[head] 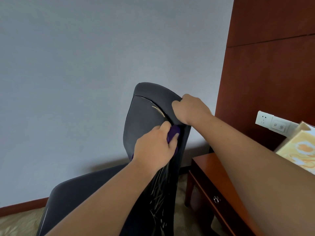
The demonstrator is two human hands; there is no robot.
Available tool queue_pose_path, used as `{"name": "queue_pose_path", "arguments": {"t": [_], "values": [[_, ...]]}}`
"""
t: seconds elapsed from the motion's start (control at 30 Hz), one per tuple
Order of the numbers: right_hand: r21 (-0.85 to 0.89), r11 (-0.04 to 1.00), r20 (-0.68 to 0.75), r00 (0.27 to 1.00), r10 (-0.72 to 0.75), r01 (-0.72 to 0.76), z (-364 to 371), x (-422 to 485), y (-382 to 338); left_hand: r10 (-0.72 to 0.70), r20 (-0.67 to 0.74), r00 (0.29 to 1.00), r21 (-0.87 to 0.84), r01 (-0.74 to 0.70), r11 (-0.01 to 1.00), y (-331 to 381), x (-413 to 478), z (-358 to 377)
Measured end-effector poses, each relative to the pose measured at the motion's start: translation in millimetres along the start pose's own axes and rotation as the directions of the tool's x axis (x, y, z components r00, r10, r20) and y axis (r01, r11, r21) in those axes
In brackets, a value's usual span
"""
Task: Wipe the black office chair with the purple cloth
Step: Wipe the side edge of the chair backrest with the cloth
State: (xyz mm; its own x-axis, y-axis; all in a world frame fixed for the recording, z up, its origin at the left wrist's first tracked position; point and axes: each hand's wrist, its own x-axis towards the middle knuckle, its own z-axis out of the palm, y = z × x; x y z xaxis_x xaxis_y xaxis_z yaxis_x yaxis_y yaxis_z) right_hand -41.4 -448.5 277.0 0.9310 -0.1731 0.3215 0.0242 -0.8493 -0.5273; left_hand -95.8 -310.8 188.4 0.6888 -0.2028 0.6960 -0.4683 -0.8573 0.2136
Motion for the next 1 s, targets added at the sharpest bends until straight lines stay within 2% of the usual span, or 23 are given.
{"name": "queue_pose_path", "arguments": {"t": [0.3, 0.37, 0.43, 0.53, 0.63, 0.9, 1.0], "values": [[-0.017, 1.000, -0.016, 1.000, -0.005, 0.005, 1, 0, -3, -0.100, 0.177, 0.979, 0.109, 0.082, 0.991, -25, -27, 6], [-0.013, 1.000, -0.017, 1.000, -0.004, 0.004, 1, -1, -3, -0.125, 0.156, 0.980, 0.070, 0.115, 0.991, -22, -15, -3], [-0.007, 1.000, -0.017, 1.000, -0.007, 0.007, 1, -2, -3, -0.131, 0.059, 0.990, -0.012, 0.132, 0.991, -16, -1, -13], [0.003, 1.000, -0.012, 1.000, -0.006, 0.006, 1, -2, -3, -0.071, -0.058, 0.996, -0.037, 0.069, 0.997, -2, 8, -16], [0.003, 1.000, -0.012, 1.000, 0.000, 0.000, 0, -3, -1, -0.034, -0.010, 0.999, -0.019, 0.033, 0.999, 3, -5, 1], [0.008, 1.000, -0.007, 1.000, 0.002, -0.002, -1, -4, -4, -0.098, 0.058, 0.993, 0.095, 0.092, 0.991, -21, -46, 20], [0.009, 1.000, -0.005, 1.000, 0.009, -0.009, -1, -5, -3, -0.124, 0.083, 0.989, 0.071, 0.118, 0.990, -23, -44, 14]]}}
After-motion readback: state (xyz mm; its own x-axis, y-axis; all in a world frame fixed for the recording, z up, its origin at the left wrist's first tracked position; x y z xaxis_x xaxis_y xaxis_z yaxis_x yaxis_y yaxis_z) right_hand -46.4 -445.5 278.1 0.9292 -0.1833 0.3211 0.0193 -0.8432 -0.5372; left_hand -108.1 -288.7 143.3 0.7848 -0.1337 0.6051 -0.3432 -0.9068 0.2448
